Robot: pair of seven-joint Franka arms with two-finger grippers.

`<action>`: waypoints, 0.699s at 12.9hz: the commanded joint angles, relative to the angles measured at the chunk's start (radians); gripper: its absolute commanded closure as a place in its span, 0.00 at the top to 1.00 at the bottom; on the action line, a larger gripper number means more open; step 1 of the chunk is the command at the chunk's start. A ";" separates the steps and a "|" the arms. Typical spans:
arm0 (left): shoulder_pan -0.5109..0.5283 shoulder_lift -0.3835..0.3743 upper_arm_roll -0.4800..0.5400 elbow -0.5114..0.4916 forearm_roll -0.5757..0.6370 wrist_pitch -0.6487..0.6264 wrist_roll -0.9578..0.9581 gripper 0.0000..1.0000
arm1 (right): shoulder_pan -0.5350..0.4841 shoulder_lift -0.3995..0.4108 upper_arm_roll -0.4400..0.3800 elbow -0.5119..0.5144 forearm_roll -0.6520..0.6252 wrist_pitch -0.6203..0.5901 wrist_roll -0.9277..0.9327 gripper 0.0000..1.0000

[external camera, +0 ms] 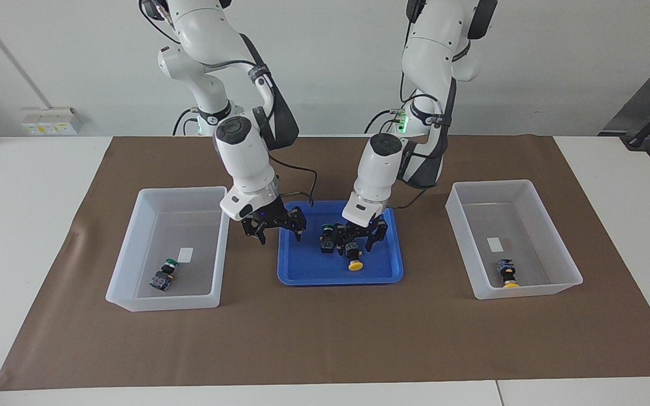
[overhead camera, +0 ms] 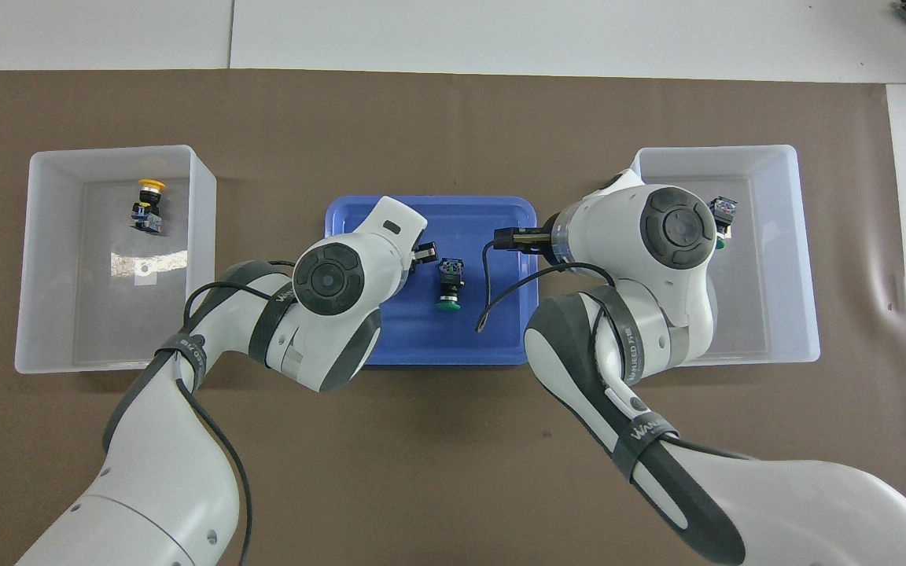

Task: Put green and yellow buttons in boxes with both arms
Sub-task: 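Reach the left gripper to the second yellow button while the right gripper reaches green, then carry the yellow button to the left box while the right gripper carries green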

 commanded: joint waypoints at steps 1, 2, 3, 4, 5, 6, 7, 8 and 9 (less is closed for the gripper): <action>0.001 -0.032 0.017 -0.016 0.005 -0.069 -0.001 0.00 | -0.002 -0.002 0.002 -0.014 0.021 0.027 -0.002 1.00; 0.010 -0.069 0.020 -0.019 0.005 -0.101 0.012 0.00 | 0.004 -0.002 0.002 -0.014 0.021 0.030 -0.001 1.00; 0.039 -0.107 0.020 -0.021 0.006 -0.136 0.035 0.00 | 0.021 0.000 0.002 -0.014 0.026 0.047 0.001 1.00; 0.068 -0.152 0.018 -0.021 0.006 -0.192 0.074 0.00 | 0.036 0.018 0.002 -0.011 0.029 0.077 0.025 1.00; 0.096 -0.196 0.018 -0.021 0.006 -0.247 0.124 0.00 | 0.063 0.047 0.002 -0.006 0.029 0.134 0.053 1.00; 0.131 -0.233 0.018 -0.019 0.006 -0.300 0.184 0.00 | 0.090 0.084 0.002 0.000 0.029 0.192 0.065 1.00; 0.162 -0.264 0.018 -0.019 0.006 -0.336 0.231 0.00 | 0.108 0.105 0.001 0.005 0.027 0.224 0.068 1.00; 0.200 -0.288 0.018 -0.016 0.006 -0.370 0.278 0.00 | 0.134 0.137 0.001 0.018 0.026 0.241 0.077 1.00; 0.247 -0.301 0.018 -0.010 0.006 -0.414 0.321 0.00 | 0.146 0.159 -0.001 0.023 0.021 0.248 0.091 1.00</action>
